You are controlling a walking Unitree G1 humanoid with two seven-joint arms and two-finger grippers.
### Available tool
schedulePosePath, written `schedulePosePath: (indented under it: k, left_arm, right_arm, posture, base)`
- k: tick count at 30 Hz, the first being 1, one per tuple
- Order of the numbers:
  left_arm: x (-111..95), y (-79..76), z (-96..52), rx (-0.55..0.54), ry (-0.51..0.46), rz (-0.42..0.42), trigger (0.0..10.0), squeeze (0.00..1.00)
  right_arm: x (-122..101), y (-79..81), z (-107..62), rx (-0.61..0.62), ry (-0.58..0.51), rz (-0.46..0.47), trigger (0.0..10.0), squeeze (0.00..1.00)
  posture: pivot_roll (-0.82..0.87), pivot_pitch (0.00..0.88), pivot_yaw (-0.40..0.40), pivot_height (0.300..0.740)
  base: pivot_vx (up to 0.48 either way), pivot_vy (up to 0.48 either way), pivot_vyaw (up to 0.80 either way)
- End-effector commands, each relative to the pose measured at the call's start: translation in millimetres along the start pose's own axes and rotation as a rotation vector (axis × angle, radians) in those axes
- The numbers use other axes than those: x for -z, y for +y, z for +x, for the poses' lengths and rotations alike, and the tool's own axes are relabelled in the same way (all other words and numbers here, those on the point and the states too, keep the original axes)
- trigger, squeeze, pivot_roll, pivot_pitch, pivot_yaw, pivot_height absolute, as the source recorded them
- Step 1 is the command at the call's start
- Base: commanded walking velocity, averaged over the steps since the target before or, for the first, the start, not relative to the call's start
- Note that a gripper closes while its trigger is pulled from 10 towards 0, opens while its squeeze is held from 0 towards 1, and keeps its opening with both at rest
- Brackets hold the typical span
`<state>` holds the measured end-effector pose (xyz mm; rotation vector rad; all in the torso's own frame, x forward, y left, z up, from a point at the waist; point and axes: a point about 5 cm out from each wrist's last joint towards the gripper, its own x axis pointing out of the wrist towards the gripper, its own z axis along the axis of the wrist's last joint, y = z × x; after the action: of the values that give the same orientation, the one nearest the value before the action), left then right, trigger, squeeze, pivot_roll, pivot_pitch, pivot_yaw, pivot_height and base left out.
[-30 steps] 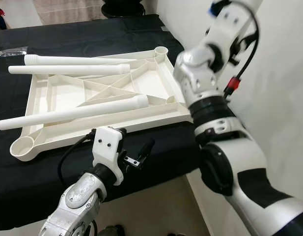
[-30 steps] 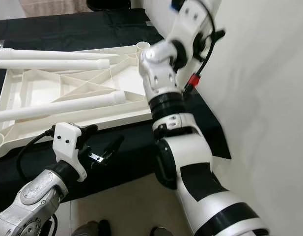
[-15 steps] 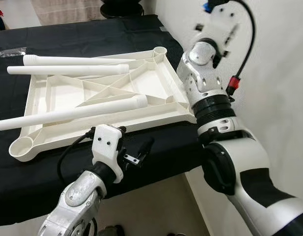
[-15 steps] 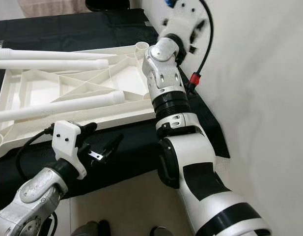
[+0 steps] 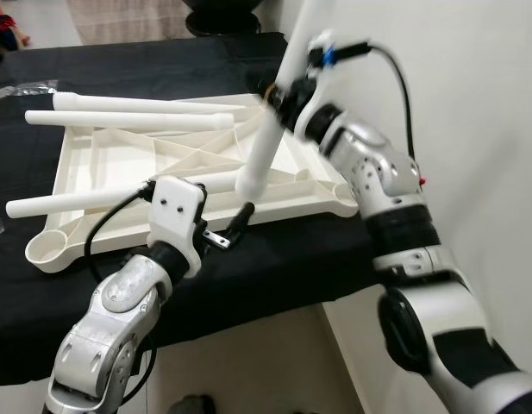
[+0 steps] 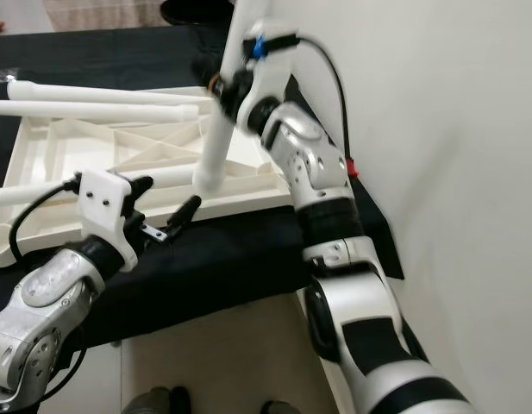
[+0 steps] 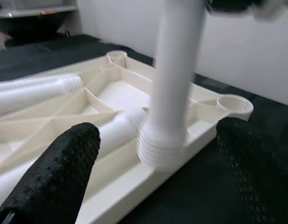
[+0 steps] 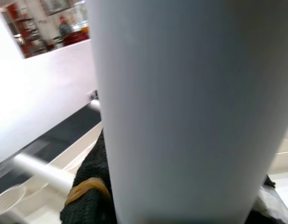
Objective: Building children table
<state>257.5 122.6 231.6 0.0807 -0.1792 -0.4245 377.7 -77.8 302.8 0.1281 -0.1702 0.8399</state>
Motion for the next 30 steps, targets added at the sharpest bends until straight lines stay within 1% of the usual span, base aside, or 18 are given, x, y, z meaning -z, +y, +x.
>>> schedulePosePath:
  k: [1,2,4,5,6,7,8,9,10,13,14,16,17,18,19,22,24,30]
  left_arm:
    - [3,1.7,1.0,0.009,0.036,0.013,10.0,0.00]
    - [3,1.7,1.0,0.009,0.036,0.013,10.0,0.00]
    - [6,4.1,3.2,0.004,0.061,0.027,10.0,0.00]
    - [11,3.9,4.4,0.013,0.095,0.034,10.0,0.11]
    - [11,3.9,4.4,0.013,0.095,0.034,10.0,0.11]
    - [17,1.9,4.7,0.022,0.124,0.018,10.0,0.21]
    - [18,1.5,4.8,0.023,0.129,0.013,10.0,0.21]
    - [19,-0.5,4.6,0.033,0.137,0.008,10.0,0.00]
    - [19,-0.5,4.6,0.033,0.137,0.008,10.0,0.00]
    - [25,-4.1,5.1,0.041,0.162,-0.003,10.0,0.00]
    - [28,-6.2,5.2,0.054,0.176,-0.008,10.0,0.46]
    - [30,-8.4,5.4,0.068,0.183,-0.009,10.0,0.46]
    - [33,-9.9,6.0,0.073,0.190,-0.014,10.0,0.20]
    - [34,-10.8,6.4,0.076,0.195,-0.018,10.0,0.20]
    - [36,-10.9,6.7,0.076,0.199,-0.016,10.0,0.00]
    - [39,-10.4,7.4,0.075,0.207,-0.005,10.0,0.00]
    - [43,-8.6,9.1,0.077,0.219,0.014,10.0,0.00]
    - [43,-6.0,11.5,0.073,0.209,0.035,10.0,0.00]
  right_arm:
    - [-9,11.1,-2.6,-0.112,-0.025,-0.032,10.0,0.00]
    - [-9,11.1,-2.6,-0.112,-0.025,-0.032,10.0,0.00]
    - [-10,15.0,-6.3,-0.168,-0.016,-0.017,10.0,0.00]
    - [-12,20.2,-8.2,-0.214,-0.013,-0.005,10.0,0.00]
    - [-12,20.2,-8.2,-0.214,-0.013,-0.005,10.0,0.00]
    - [-15,25.4,-9.4,-0.253,-0.020,0.003,10.0,0.00]
    - [-15,26.5,-9.7,-0.261,-0.022,0.005,10.0,0.00]
    - [-17,29.0,-10.0,-0.279,-0.030,0.005,10.0,0.00]
    - [-17,29.0,-10.0,-0.279,-0.030,0.005,10.0,0.00]
    - [-21,36.4,-12.9,-0.341,-0.042,0.011,10.0,0.00]
    - [-21,38.5,-13.5,-0.352,-0.046,0.010,10.0,0.00]
    - [-22,40.4,-14.1,-0.362,-0.048,0.013,10.0,0.00]
    - [-22,42.5,-14.3,-0.370,-0.049,0.012,10.0,0.00]
    - [-22,43.9,-14.3,-0.375,-0.049,0.012,10.0,0.00]
    - [-22,45.7,-14.1,-0.384,-0.050,0.018,10.0,0.00]
    - [-22,48.3,-13.7,-0.394,-0.053,0.022,10.0,0.00]
    - [-22,53.6,-14.7,-0.418,-0.051,0.029,10.0,0.00]
    - [-22,57.9,-16.1,-0.442,-0.051,0.034,10.0,0.00]
  posture:
    - [0.10,0.109,-0.059,0.740]
    - [0.10,0.109,-0.059,0.740]
    - [0.10,0.107,-0.056,0.740]
    - [0.10,0.107,-0.056,0.740]
    - [0.10,0.107,-0.056,0.740]
    - [0.10,0.105,-0.054,0.740]
    - [0.10,0.105,-0.054,0.740]
    - [0.10,0.105,-0.054,0.740]
    - [0.10,0.105,-0.054,0.740]
    - [0.10,0.108,-0.057,0.740]
    - [0.10,0.108,-0.055,0.740]
    - [0.10,0.108,-0.055,0.740]
    - [0.10,0.109,-0.058,0.740]
    - [0.10,0.109,-0.058,0.740]
    - [0.10,0.112,-0.055,0.740]
    - [0.10,0.112,-0.055,0.740]
    - [0.10,0.115,-0.052,0.740]
    - [0.09,0.117,-0.051,0.740]
  base:
    - [0.000,0.000,0.00]
    - [0.000,0.000,0.00]
    - [0.000,0.000,0.00]
    - [0.000,0.000,0.00]
    - [0.000,0.000,0.00]
    - [0.000,0.000,0.00]
    - [0.000,0.000,0.00]
    - [0.000,0.000,0.00]
    - [0.000,0.000,0.00]
    - [0.000,0.000,0.00]
    - [0.000,0.000,0.00]
    - [0.000,0.000,0.00]
    - [0.000,0.000,0.00]
    - [0.000,0.000,0.00]
    - [0.000,0.000,0.00]
    - [0.000,0.000,0.00]
    - [0.000,0.000,0.00]
    - [0.000,0.000,0.00]
